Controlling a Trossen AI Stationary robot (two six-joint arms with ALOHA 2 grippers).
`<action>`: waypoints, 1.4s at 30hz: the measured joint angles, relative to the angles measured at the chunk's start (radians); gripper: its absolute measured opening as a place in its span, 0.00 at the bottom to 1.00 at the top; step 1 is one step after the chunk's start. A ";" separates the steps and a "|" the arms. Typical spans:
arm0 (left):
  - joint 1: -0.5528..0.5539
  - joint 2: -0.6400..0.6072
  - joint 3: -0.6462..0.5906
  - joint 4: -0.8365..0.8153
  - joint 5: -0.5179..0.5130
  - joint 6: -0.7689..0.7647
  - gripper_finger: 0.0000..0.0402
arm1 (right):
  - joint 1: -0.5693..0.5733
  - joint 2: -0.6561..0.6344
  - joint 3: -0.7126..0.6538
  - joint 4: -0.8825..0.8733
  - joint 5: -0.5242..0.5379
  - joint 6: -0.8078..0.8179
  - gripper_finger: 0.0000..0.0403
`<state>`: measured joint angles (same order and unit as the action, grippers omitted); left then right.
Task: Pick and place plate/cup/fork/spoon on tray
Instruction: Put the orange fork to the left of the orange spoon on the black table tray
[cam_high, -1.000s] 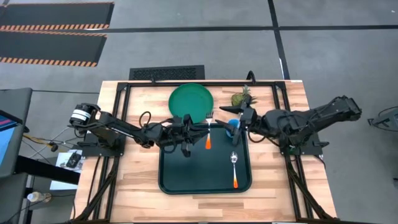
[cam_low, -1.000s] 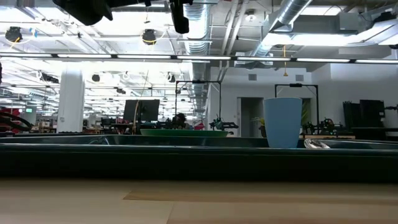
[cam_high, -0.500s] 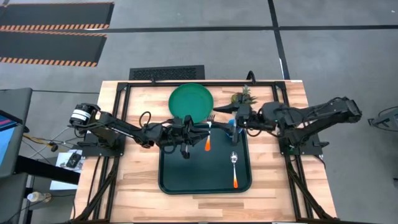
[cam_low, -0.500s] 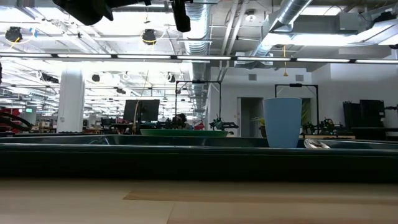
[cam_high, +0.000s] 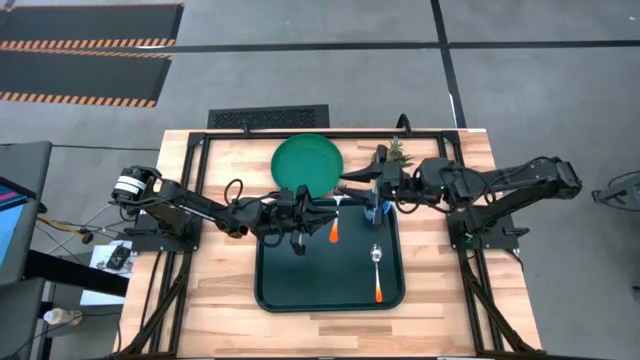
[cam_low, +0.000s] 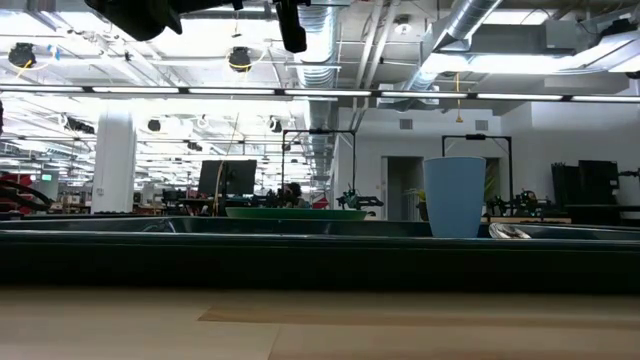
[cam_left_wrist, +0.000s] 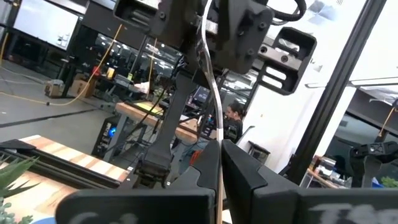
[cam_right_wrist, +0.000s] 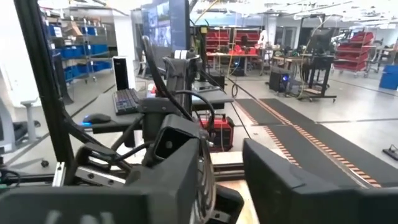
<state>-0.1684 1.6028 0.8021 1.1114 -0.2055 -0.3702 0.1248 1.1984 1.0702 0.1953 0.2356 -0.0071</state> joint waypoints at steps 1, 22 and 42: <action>0.000 0.000 0.000 0.000 0.000 0.000 0.00 | -0.004 0.000 0.000 -0.004 0.000 0.000 0.31; -0.001 -0.003 0.001 -0.165 0.054 0.001 0.27 | -0.012 -0.091 -0.004 -0.166 0.000 0.258 0.01; -0.001 -0.197 0.000 -0.476 0.035 -0.005 0.52 | 0.207 -0.159 -0.852 0.617 0.157 0.541 0.00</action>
<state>-0.1696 1.4063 0.8024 0.6357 -0.1703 -0.3755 0.3321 1.0394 0.2178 0.8125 0.3930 0.5342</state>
